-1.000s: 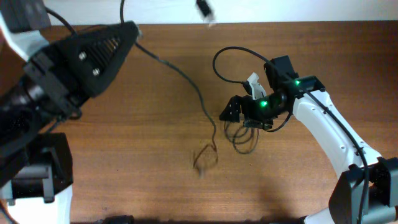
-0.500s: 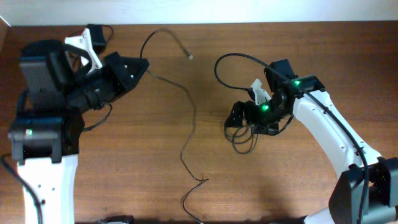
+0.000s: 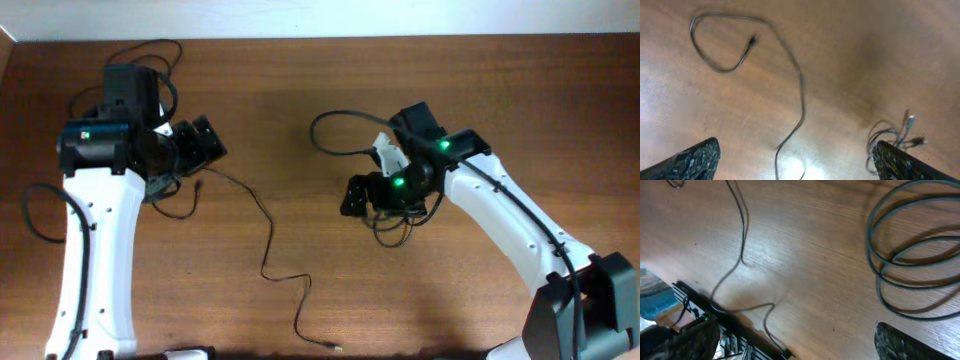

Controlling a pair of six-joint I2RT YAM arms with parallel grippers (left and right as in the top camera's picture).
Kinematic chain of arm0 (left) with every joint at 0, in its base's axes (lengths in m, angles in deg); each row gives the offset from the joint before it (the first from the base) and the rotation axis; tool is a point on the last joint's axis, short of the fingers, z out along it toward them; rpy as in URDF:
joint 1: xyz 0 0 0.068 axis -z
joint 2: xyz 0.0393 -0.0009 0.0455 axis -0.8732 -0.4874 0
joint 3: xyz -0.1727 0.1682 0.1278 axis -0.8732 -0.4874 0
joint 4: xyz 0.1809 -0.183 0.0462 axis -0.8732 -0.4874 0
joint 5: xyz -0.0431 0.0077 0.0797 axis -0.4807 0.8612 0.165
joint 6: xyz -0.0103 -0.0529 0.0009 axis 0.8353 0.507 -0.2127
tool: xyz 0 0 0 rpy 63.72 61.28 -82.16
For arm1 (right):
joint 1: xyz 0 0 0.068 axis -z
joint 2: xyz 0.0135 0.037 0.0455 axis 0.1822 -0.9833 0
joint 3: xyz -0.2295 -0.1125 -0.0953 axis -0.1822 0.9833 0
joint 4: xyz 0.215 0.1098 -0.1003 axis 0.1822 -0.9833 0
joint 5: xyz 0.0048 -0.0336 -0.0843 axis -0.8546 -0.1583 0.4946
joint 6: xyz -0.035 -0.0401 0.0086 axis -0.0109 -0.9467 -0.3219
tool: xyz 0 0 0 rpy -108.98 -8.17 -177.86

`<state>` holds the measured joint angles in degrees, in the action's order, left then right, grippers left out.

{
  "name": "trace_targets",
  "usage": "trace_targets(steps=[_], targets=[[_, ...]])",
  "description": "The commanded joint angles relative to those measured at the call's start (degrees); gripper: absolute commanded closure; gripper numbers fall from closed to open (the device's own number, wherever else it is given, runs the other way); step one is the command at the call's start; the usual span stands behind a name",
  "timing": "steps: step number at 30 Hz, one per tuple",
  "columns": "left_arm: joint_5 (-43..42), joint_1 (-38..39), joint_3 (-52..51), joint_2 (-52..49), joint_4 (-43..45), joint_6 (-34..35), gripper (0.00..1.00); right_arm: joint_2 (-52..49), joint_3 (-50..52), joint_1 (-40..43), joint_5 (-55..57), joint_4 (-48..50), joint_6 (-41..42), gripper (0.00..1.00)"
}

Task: Untangle cables
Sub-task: 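Carry the cable toward the upper-left area with the left gripper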

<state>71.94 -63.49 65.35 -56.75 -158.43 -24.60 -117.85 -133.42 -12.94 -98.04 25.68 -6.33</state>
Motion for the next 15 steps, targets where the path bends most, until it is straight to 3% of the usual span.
trace_targets(steps=[1,2,3,5,9,13,15], targets=[[1.3,-0.1,-0.1,-2.2,-3.7,-1.0,0.01,-0.1,0.0,-0.7,-2.7,1.7,-1.8,0.02],[4.2,-0.1,-0.1,-2.8,-5.0,-0.8,0.01,-0.1,-0.4,-1.3,-7.4,0.5,-8.9,0.02],[7.9,-0.8,-0.1,-2.9,-5.1,2.1,0.01,-0.1,-1.0,-1.9,-6.5,-1.6,-10.4,0.02],[6.0,-4.7,-0.1,-2.9,-3.7,6.1,0.01,-0.1,-3.2,-3.9,-0.3,-6.4,-10.4,0.02],[-3.0,-15.1,-0.1,-3.1,-5.4,6.0,0.01,-0.9,-15.8,-7.6,5.1,-13.9,-7.8,0.01],[-3.0,-17.1,-0.1,-3.1,-9.3,5.6,0.01,-11.0,-34.4,-11.3,9.2,-24.0,-7.3,0.02],[-2.4,-17.1,-0.1,-3.1,-9.4,5.6,0.01,-17.2,-38.3,-14.3,9.3,-24.9,-6.6,0.01]])
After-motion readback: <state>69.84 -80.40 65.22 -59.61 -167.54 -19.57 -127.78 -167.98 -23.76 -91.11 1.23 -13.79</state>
